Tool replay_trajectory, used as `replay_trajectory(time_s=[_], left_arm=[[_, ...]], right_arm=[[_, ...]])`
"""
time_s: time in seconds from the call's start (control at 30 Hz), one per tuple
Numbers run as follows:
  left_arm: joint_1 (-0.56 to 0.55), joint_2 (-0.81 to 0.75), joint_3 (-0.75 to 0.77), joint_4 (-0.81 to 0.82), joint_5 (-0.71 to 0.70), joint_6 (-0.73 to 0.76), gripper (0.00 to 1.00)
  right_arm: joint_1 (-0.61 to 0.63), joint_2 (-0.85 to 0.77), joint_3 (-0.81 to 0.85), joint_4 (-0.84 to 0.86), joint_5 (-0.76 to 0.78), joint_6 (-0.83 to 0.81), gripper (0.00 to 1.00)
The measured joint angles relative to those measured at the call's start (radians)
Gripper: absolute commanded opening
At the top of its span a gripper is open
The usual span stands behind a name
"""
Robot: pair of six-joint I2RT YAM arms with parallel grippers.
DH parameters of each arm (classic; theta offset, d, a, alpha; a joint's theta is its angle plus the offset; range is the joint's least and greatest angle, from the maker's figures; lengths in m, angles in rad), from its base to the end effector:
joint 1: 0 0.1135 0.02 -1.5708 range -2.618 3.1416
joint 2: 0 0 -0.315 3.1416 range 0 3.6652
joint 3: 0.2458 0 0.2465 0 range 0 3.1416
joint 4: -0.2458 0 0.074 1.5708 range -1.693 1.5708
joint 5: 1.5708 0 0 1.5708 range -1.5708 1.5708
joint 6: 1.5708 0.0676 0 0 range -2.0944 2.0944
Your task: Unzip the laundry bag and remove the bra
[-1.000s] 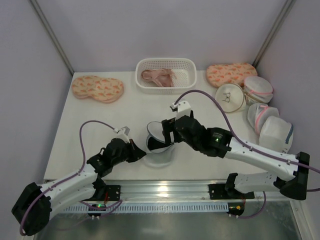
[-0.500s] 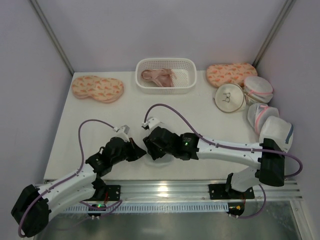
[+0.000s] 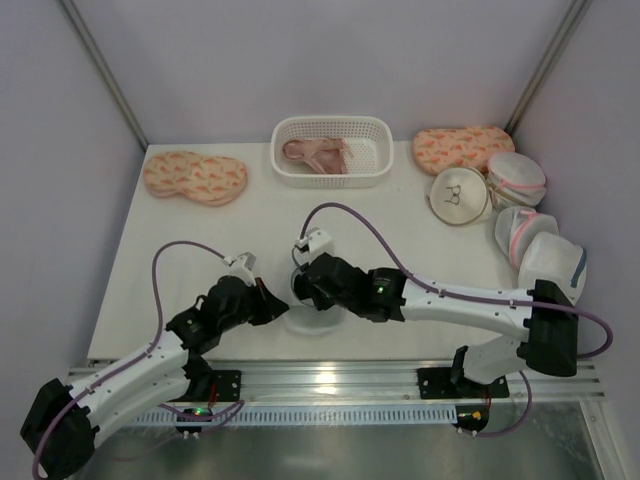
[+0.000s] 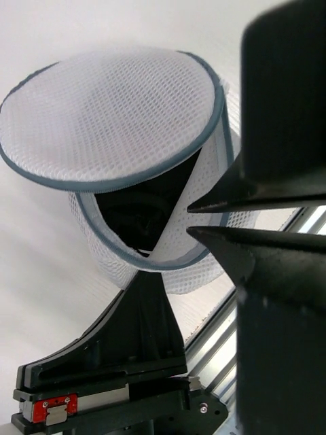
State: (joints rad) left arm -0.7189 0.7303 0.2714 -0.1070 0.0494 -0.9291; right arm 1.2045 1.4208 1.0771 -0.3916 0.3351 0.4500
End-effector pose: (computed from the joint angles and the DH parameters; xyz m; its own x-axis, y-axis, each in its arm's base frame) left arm 0.1075 -0.0985 0.1956 -0.7936 -0.3688 -0.4840 0.0893 0.7163 -0.6920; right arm 0.1355 0.2913 0.3084 -0.5619 -0.3178 -0.7638 -0.6108 0.7820 0.1239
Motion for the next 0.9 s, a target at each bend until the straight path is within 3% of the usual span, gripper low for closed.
replay_trajectory(time_s=[0.07, 0.43, 0.47, 0.5, 0.57, 0.63, 0.7, 0.9], left_arm=[[0.000, -0.005, 0.004, -0.018, -0.004, 0.003, 0.00], [0.000, -0.028, 0.045, -0.049, -0.004, 0.015, 0.00], [0.000, -0.031, 0.046, -0.049, -0.004, 0.016, 0.00], [0.000, -0.032, 0.047, -0.049, -0.004, 0.016, 0.00], [0.000, -0.035, 0.049, -0.051, -0.004, 0.017, 0.00], [0.000, -0.037, 0.050, -0.055, -0.004, 0.017, 0.00], [0.000, -0.040, 0.050, -0.062, -0.005, 0.018, 0.00], [0.000, -0.042, 0.050, -0.095, -0.018, 0.020, 0.00]], right_arm=[[-0.005, -0.041, -0.023, 0.006, 0.008, 0.003, 0.04], [-0.021, 0.070, -0.013, 0.061, -0.038, 0.024, 0.04], [-0.022, 0.082, -0.013, 0.066, -0.046, 0.026, 0.08], [-0.022, 0.096, -0.013, 0.071, -0.053, 0.029, 0.22], [-0.022, 0.125, -0.009, 0.069, -0.053, 0.050, 0.71], [-0.022, 0.163, 0.016, 0.034, -0.030, 0.058, 0.87], [-0.022, 0.202, 0.050, -0.009, 0.001, 0.067, 0.95], [-0.031, 0.284, 0.105, -0.056, 0.039, 0.084, 0.95]])
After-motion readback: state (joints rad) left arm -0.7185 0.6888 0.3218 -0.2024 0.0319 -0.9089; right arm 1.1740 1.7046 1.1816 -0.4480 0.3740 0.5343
